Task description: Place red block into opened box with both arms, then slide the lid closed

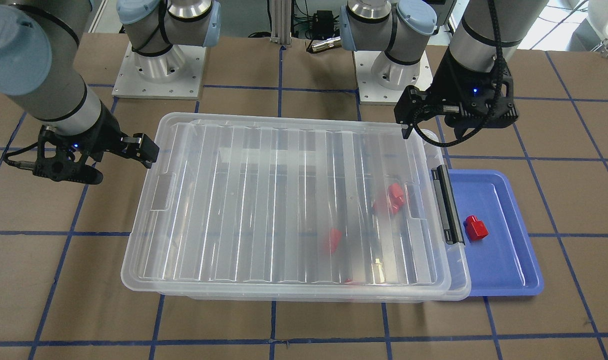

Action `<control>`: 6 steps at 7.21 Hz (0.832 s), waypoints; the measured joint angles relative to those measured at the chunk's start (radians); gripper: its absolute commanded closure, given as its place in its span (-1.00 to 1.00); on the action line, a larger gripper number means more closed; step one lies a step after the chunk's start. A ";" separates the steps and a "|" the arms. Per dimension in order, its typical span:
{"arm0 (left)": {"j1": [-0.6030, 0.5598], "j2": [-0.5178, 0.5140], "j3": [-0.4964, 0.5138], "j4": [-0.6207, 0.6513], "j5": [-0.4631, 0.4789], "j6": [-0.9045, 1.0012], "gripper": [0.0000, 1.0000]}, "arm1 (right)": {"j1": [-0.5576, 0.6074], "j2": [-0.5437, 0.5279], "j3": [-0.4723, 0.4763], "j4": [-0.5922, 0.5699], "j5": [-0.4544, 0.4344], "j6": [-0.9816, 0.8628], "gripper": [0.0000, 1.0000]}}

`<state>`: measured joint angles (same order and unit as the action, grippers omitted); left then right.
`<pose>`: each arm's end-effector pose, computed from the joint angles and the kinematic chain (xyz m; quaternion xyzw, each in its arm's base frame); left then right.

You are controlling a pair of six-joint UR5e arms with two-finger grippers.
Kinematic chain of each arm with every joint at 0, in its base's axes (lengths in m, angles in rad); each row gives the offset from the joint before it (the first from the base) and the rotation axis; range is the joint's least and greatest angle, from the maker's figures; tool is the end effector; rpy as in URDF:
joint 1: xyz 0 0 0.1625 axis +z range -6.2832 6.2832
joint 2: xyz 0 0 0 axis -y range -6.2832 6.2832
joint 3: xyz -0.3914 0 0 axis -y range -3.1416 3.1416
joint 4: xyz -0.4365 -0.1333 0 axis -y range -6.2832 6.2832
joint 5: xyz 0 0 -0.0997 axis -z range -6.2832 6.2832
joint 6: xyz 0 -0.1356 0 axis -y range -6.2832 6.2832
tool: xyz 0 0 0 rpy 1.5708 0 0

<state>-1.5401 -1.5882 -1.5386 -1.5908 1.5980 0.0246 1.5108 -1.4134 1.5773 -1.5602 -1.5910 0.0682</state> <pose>-0.1129 -0.5460 0.4242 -0.0030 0.9999 0.0030 0.0135 0.0963 -0.5735 0.3270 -0.0629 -0.9942 -0.0871 0.0104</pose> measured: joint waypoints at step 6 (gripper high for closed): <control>0.000 -0.003 0.001 0.000 0.000 0.000 -1.00 | 0.000 0.105 0.002 -0.098 -0.004 -0.010 -1.00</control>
<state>-1.5401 -1.5908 -1.5379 -1.5904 1.5979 0.0246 1.5110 -1.3079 1.5797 -1.6581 -1.5947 0.0587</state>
